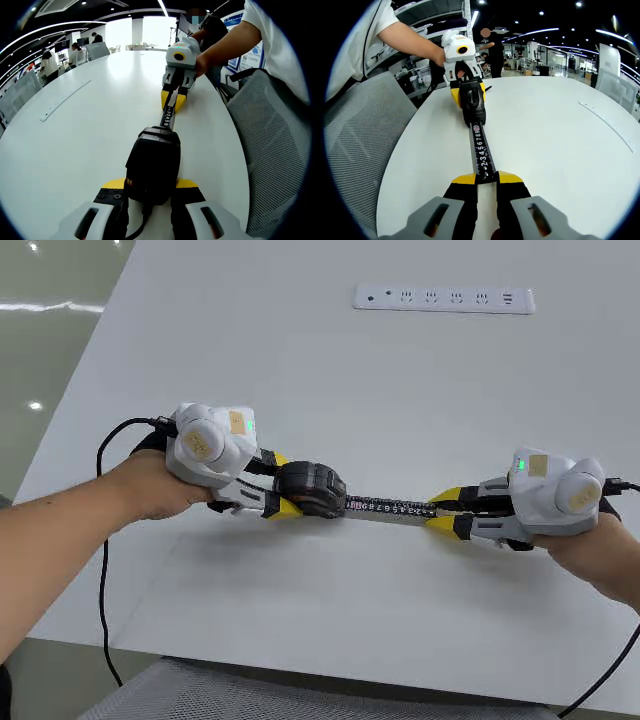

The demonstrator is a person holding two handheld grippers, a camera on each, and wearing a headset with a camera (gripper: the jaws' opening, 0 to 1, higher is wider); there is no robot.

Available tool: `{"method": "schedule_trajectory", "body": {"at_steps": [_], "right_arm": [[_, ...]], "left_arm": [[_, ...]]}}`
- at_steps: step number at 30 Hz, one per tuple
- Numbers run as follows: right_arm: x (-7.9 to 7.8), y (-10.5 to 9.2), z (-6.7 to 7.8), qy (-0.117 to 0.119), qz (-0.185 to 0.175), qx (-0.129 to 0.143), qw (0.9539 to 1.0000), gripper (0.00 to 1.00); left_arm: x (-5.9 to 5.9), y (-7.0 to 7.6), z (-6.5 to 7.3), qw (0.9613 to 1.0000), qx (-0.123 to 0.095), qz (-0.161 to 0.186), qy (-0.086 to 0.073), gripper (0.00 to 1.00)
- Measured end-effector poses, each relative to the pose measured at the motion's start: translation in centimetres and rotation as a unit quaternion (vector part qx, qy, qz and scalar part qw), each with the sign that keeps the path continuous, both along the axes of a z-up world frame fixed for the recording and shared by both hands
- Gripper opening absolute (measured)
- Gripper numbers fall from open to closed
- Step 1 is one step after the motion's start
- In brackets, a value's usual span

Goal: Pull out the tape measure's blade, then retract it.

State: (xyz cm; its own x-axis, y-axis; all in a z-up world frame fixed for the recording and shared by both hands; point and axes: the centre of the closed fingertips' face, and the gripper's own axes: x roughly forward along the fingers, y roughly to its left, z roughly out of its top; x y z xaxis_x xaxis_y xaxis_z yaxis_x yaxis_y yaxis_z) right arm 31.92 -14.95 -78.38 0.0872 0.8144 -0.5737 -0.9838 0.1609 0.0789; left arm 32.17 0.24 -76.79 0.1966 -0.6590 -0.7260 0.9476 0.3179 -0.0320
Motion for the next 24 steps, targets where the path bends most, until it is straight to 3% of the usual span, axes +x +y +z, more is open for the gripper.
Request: {"method": "schedule_trajectory", "body": {"at_steps": [24], "right_arm": [[0.1, -2.9, 0.0, -0.003, -0.012, -0.008, 0.9999, 0.08]], "left_arm": [[0.0, 0.1, 0.0, 1.0000, 0.003, 0.001, 0.002, 0.29]]}}
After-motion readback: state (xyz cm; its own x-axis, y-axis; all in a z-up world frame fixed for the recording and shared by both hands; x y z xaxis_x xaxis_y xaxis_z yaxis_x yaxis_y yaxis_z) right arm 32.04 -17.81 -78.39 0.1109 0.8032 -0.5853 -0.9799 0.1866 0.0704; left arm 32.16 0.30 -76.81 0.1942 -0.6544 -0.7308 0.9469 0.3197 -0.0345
